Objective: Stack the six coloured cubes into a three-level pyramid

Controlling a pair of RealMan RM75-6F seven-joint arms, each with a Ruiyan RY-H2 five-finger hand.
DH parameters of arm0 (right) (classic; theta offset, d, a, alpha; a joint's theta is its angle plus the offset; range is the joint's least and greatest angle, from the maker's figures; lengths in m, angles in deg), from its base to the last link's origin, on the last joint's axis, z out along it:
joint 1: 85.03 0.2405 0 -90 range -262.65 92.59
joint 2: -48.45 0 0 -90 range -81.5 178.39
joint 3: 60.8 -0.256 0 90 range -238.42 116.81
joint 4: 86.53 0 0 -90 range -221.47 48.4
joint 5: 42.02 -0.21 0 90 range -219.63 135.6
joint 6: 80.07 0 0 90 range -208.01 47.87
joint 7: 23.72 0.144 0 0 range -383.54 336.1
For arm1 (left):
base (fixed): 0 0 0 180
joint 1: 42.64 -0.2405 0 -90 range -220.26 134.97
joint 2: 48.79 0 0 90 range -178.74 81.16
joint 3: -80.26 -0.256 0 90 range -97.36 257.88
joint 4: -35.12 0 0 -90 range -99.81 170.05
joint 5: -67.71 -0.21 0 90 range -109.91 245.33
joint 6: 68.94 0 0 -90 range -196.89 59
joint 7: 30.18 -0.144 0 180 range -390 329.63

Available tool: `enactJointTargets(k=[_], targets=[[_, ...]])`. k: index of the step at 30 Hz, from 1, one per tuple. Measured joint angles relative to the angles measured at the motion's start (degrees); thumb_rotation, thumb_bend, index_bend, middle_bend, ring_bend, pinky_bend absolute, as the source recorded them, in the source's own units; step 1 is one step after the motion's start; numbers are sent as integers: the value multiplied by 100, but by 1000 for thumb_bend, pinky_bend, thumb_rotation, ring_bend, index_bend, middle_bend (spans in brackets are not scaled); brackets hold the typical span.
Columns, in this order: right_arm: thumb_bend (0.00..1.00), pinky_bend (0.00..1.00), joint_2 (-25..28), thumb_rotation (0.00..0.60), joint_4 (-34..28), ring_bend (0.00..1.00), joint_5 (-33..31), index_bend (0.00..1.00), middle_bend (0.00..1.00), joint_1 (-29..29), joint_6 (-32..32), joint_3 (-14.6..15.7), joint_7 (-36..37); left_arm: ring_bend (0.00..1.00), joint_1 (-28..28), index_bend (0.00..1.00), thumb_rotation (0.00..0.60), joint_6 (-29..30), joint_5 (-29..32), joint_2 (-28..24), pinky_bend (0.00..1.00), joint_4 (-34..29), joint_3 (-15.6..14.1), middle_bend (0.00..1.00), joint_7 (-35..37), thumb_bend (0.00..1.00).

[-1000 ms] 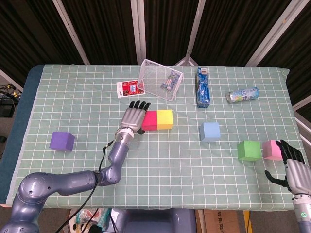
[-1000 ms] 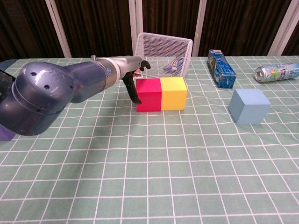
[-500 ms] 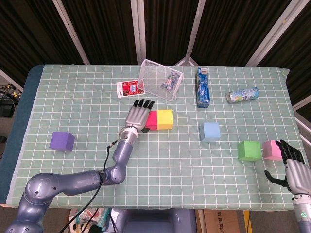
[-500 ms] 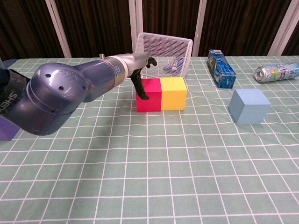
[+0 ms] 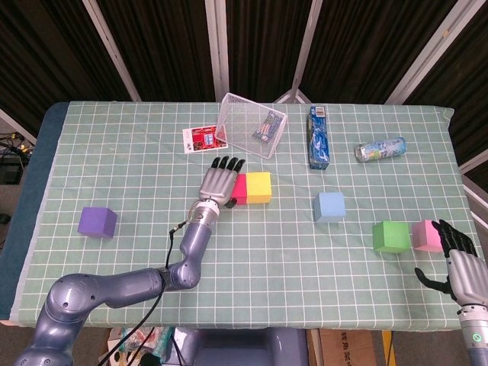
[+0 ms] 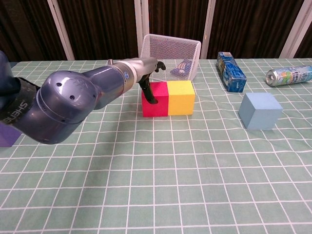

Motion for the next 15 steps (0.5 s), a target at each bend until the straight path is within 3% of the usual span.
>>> enactJointTargets(k=[15], targets=[[299,0,5,600,-11,0,-37,0,0,5,-22,1,-21,0,-19,0,600,-49,-64,44,18,71,13,47,13,337]])
